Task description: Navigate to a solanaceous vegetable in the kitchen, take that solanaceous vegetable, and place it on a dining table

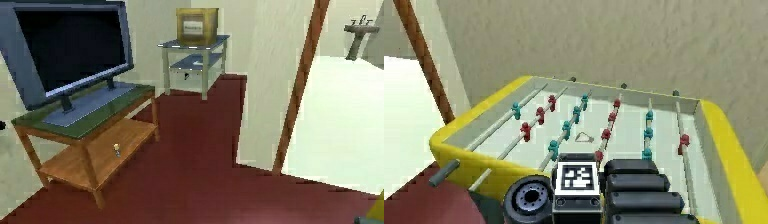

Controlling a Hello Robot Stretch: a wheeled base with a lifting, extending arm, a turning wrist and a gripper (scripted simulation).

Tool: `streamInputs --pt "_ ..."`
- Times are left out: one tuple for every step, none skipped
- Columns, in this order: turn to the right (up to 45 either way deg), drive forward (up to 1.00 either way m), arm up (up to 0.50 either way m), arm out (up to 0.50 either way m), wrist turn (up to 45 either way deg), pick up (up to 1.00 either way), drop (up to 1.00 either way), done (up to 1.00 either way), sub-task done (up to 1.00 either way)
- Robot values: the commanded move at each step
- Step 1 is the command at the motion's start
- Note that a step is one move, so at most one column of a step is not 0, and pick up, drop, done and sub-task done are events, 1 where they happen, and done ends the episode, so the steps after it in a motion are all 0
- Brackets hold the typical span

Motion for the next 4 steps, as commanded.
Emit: streamInputs --pt "3.0 0.00 0.00 0.00 0.0 0.00 0.00 0.00 0.00" --pt "0.0 1.00 0.00 0.00 0.0 0.00 0.00 0.00 0.00" --pt "0.0 0.55 0.00 0.00 0.0 0.00 0.00 0.00 0.00" --pt "15.0 0.00 0.00 0.00 0.0 0.00 0.00 0.00 0.00"
